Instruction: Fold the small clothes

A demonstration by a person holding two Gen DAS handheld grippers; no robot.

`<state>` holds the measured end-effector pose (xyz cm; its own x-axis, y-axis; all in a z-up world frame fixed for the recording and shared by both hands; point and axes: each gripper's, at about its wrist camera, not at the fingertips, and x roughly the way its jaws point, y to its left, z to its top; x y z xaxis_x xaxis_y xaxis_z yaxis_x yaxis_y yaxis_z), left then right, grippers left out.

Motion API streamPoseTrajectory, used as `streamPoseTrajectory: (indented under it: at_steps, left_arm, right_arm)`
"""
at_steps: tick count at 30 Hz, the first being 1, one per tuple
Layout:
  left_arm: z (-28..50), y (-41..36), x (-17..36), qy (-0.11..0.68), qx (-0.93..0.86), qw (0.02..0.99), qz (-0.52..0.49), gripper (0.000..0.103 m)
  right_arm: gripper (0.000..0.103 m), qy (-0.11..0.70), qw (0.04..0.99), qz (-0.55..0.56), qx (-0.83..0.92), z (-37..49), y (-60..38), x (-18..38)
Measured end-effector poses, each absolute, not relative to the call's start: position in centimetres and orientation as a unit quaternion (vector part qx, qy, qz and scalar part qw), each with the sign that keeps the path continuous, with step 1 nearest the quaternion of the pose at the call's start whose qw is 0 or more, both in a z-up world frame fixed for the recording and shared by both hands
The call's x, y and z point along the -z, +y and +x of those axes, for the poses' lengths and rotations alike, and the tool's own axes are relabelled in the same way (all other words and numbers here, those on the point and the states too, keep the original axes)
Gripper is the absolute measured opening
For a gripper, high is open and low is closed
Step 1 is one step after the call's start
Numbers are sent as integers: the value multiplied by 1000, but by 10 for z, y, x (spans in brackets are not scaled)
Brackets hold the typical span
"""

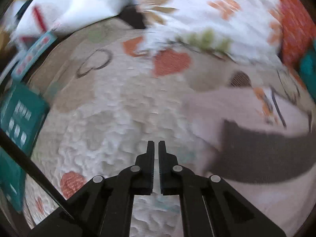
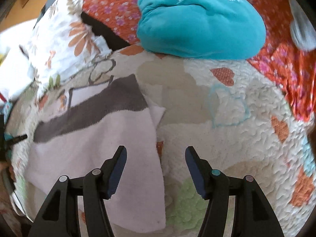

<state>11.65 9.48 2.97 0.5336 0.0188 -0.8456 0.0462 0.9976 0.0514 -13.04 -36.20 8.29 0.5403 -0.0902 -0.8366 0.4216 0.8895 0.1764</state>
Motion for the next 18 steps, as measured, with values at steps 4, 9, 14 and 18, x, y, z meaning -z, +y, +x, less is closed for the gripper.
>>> streamPoseTrajectory:
  at_steps: [4,9,14,18]
  left_arm:
    - [108,122,-34,497,69,864,-42,33]
    - [66,131,-18,516,126,846,-49,69]
    - [33,102,11,524,158,836,25,71]
    - [18,75,0,503,149,844,110,7]
  right_arm:
    - [66,450,862,187,141,-129,-363,-86]
    - [66,452,864,187,118,-135,-353,-88]
    - [67,451,870,162,116,-139,-344,-92]
    - [67,450,868,172,121,-141,-348,-92]
